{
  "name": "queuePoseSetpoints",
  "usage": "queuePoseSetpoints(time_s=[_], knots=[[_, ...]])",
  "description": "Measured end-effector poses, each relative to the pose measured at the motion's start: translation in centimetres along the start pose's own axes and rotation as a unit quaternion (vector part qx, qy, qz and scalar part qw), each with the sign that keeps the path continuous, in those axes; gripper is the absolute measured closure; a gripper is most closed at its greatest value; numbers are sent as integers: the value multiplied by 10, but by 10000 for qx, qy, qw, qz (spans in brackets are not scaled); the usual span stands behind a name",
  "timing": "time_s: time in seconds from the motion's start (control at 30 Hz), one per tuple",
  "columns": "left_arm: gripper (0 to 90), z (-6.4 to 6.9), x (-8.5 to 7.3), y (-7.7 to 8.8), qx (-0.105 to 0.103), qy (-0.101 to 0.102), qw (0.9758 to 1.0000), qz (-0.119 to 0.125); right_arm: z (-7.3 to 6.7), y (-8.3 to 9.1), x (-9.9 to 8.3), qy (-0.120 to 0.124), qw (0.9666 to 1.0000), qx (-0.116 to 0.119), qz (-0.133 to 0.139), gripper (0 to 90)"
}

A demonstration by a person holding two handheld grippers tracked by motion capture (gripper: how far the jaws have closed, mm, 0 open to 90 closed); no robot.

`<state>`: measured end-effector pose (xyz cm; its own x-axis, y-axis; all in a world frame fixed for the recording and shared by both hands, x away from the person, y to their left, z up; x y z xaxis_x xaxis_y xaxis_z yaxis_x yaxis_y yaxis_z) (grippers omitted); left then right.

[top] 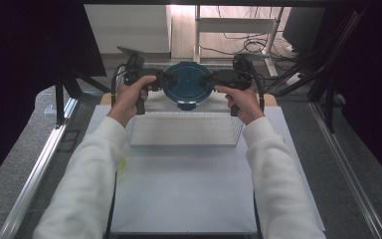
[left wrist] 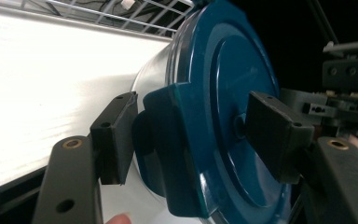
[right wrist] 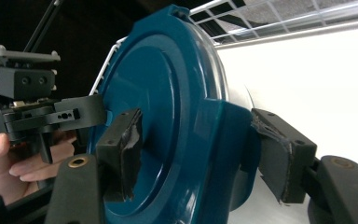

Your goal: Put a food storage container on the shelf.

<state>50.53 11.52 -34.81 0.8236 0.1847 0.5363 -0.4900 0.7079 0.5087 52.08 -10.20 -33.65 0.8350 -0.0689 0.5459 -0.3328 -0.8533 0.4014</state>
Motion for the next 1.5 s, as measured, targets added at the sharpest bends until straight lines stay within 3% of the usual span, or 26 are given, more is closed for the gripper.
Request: queuePoseSetpoints(time_s=[0.2, 0.47, 0.57, 0.67, 0.77, 0.8, 0.83, 0.9, 0.93, 0.97, 1.03, 1.1, 1.13, 1.17, 1.2, 1.23, 1.27, 1.3, 1.33, 1.37, 1.4, 1.5], knots=[[361, -7, 3, -7, -14, 201, 9998, 43, 9, -5, 3, -289, 9996, -9, 30, 350], [354, -7, 3, -8, -39, 158, 9997, 195, 11, -6, 4, -303, 9995, 0, 110, 344], [289, -4, 2, -8, 248, -121, 9991, 319, 8, -7, 3, -151, 9997, -140, 129, 300], [198, -2, 1, -5, 283, -304, 9982, 432, -1, -4, 4, 80, 9986, -355, 396, 170], [163, -1, 2, 1, 454, -424, 9961, 631, -6, 1, 4, 205, 9973, -455, 537, 123], [156, -1, 0, 9, 626, -639, 9935, 710, -13, 6, 2, 338, 9965, -487, 591, 99], [153, -1, 0, 9, 626, -639, 9935, 710, -13, 6, 2, 338, 9965, -487, 591, 99], [157, 2, -4, 19, 771, -856, 9904, 762, -20, 12, -2, 629, 9941, -652, 598, 81], [166, 6, -12, 29, 1006, -1168, 9847, 816, -27, 20, -7, 919, 9907, -774, 641, 77], [176, 6, -12, 29, 1006, -1168, 9847, 816, -27, 20, -7, 919, 9907, -774, 641, 77], [178, 10, -21, 39, 1081, -1341, 9813, 858, -33, 31, -16, 1292, 9864, -824, 592, 77], [180, 13, -33, 46, 1002, -1407, 9812, 858, -35, 35, -20, 1435, 9845, -829, 572, 78], [186, 14, -44, 54, 1003, -1513, 9796, 866, -37, 41, -28, 1676, 9812, -835, 473, 86], [194, 14, -44, 54, 1003, -1513, 9796, 866, -37, 41, -28, 1676, 9812, -835, 473, 86], [206, 14, -51, 58, 1008, -1579, 9786, 854, -39, 46, -39, 1929, 9765, -874, 387, 101], [206, 15, -58, 61, 1025, -1655, 9777, 792, -39, 46, -39, 1929, 9765, -874, 387, 101], [212, 16, -65, 65, 1035, -1731, 9766, 744, -40, 48, -45, 2054, 9741, -875, 345, 110], [219, 19, -81, 70, 1078, -1890, 9735, 709, -41, 52, -58, 2272, 9698, -843, 286, 127], [224, 19, -81, 70, 1078, -1890, 9735, 709, -41, 52, -58, 2272, 9698, -843, 286, 127], [224, 20, -90, 73, 1114, -1998, 9711, 682, -41, 54, -64, 2351, 9680, -833, 259, 127], [228, 23, -108, 77, 1112, -2231, 9662, 656, -41, 58, -77, 2493, 9647, -810, 243, 132], [250, 24, -136, 83, 1090, -2466, 9602, 724, -39, 65, -99, 2641, 9615, -724, 241, 141]])
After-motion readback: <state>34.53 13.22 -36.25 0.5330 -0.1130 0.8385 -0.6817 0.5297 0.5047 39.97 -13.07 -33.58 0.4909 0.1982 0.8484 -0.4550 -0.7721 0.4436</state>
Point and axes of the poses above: each handheld gripper's, and its own axes: y roughly backward along the jaws, x roughly out of its top, z roughly to its right, the point moved 6 cm from there along -y, roughly forward along the jaws, and after that the axes turned 7 degrees about x, right-handed, at the moved point
